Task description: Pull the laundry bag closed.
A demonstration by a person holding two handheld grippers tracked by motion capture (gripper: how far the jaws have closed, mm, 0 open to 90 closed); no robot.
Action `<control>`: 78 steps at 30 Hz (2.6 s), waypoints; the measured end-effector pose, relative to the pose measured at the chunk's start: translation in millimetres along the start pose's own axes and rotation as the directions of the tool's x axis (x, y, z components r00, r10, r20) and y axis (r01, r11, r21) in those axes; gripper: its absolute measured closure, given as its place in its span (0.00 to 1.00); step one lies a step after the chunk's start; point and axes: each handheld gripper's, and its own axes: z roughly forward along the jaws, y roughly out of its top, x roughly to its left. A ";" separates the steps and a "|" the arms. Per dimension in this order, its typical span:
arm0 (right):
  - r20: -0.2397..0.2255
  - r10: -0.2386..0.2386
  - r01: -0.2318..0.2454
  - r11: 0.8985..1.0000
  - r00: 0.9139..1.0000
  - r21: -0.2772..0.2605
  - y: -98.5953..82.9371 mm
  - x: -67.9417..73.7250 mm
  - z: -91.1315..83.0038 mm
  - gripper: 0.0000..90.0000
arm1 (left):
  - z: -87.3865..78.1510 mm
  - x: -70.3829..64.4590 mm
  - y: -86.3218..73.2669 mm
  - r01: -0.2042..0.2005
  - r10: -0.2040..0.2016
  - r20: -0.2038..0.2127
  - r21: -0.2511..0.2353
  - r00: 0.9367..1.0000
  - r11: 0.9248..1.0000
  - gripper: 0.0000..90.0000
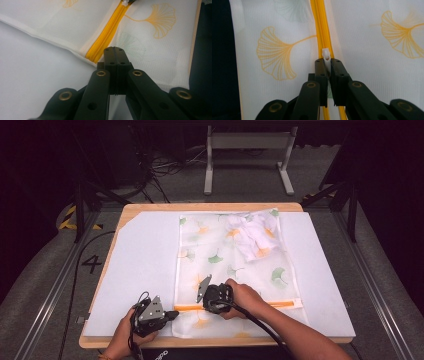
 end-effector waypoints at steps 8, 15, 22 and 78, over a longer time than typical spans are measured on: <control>0.004 0.011 -0.011 1.000 1.000 0.001 -12.6 -2.2 -5.0 0.94 | 0.1 0.0 -0.2 0.002 -0.002 0.000 -0.003 1.000 1.000 1.00; 0.003 0.024 -0.024 1.000 1.000 -0.006 -21.2 -3.6 -8.0 0.94 | 0.1 0.0 -0.2 0.001 -0.001 0.000 -0.002 1.000 1.000 1.00; 0.006 0.030 -0.030 1.000 1.000 -0.008 -28.9 -5.1 -10.9 0.94 | 0.0 0.0 -0.2 -0.001 0.001 0.000 -0.002 1.000 1.000 1.00; 0.031 0.119 -0.119 0.993 0.992 -0.004 -86.5 -8.3 -34.9 0.94 | 0.2 0.4 -0.6 0.004 -0.004 0.002 -0.006 1.000 1.000 1.00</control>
